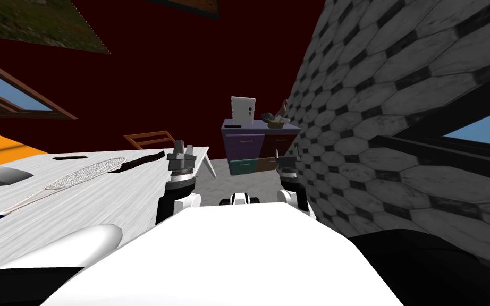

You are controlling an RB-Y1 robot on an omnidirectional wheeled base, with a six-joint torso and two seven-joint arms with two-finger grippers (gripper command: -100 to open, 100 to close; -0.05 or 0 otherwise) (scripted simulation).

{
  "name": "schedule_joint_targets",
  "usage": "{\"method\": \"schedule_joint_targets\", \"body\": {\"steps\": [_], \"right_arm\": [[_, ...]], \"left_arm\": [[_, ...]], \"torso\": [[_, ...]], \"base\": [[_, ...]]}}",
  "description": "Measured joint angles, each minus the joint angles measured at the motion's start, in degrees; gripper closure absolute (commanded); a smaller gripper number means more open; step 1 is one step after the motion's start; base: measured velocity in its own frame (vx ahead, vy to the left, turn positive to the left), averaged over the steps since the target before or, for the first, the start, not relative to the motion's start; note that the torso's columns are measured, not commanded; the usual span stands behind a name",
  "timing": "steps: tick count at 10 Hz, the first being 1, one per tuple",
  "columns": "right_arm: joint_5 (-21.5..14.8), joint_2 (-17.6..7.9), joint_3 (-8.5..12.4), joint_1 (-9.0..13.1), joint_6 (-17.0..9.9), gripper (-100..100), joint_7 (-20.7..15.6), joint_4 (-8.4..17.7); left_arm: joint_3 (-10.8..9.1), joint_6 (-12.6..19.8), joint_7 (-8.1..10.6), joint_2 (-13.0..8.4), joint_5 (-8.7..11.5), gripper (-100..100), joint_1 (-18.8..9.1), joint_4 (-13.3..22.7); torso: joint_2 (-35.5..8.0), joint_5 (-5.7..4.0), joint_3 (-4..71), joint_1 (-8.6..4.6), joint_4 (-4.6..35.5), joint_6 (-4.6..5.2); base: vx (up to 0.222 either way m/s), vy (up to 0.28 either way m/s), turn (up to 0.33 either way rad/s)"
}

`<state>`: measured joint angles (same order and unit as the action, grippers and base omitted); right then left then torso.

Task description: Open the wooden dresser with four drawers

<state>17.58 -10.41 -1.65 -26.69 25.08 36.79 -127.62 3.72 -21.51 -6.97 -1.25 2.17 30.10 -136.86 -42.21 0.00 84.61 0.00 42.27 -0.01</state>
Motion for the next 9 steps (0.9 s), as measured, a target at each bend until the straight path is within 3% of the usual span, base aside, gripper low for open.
{"method": "schedule_joint_targets", "body": {"steps": [9], "right_arm": [[4.5, -0.8, -0.9, 1.1, 1.4, -100, 13.0, 3.3]], "left_arm": [[0.00, 0.0, 0.00, 0.0, 0.0, 0, 0.0, 0.0]], "torso": [[0.0, 0.01, 0.0, 0.04, 0.0, -0.02]], "base": [[0.037, 0.005, 0.074]]}}
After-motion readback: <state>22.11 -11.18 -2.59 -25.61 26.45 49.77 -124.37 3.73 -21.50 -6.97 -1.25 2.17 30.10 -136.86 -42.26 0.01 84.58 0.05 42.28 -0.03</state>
